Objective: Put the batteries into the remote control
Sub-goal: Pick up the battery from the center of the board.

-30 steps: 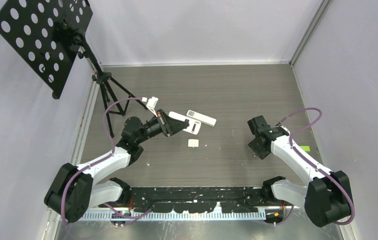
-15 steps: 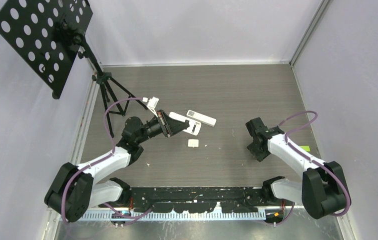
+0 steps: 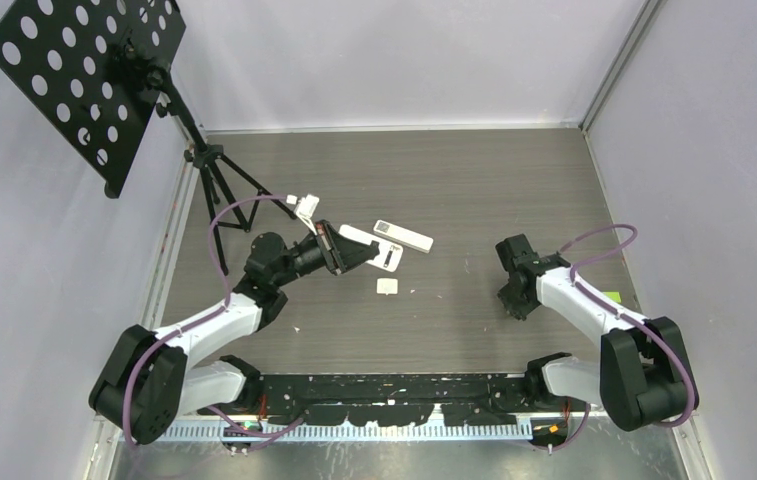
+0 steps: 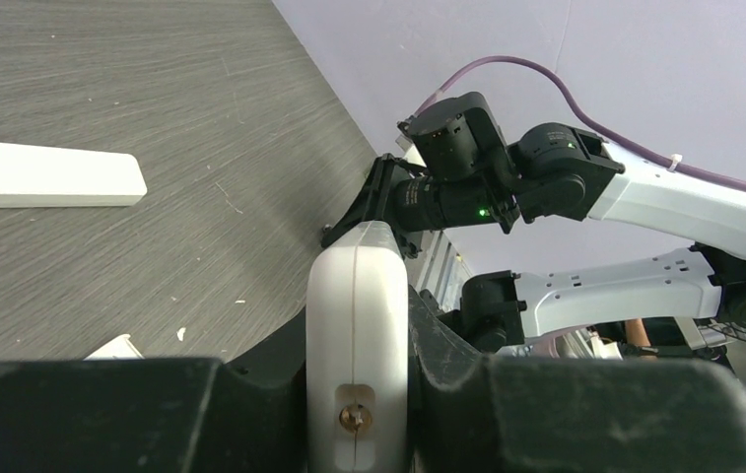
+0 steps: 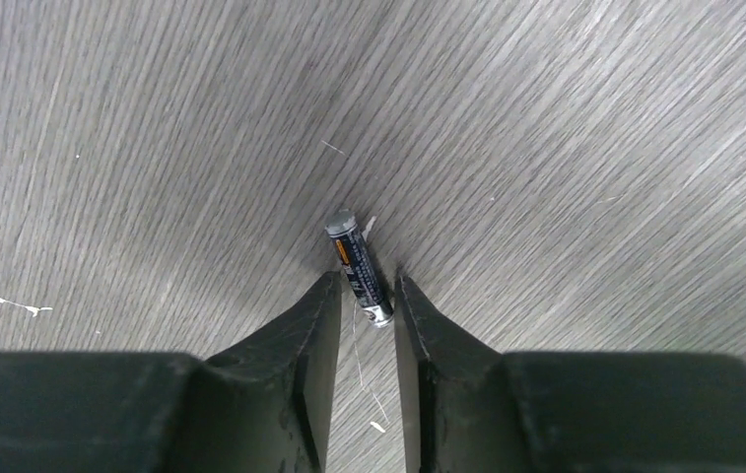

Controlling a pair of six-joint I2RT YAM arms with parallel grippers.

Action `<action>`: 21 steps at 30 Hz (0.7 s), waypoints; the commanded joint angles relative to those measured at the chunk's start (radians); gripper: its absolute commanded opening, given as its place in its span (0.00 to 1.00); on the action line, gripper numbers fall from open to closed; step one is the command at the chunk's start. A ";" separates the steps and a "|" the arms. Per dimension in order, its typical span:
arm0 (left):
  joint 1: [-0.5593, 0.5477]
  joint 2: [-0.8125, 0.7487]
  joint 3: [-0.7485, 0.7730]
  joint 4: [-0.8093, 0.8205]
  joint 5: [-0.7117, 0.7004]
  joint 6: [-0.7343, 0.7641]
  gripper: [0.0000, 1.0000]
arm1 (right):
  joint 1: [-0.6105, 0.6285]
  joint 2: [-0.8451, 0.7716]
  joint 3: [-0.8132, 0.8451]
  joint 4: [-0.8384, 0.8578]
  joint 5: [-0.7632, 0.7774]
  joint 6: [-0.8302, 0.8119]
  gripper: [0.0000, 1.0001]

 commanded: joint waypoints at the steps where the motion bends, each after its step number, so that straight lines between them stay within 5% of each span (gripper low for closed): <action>1: 0.004 -0.005 0.052 0.027 0.013 0.018 0.00 | -0.006 0.019 -0.012 0.049 -0.004 -0.014 0.25; 13: 0.003 0.109 0.094 -0.001 0.080 0.005 0.00 | 0.014 -0.182 0.005 0.211 -0.254 -0.116 0.10; 21: -0.041 0.303 0.207 -0.115 0.160 -0.020 0.00 | 0.210 -0.261 0.103 0.356 -0.416 -0.104 0.10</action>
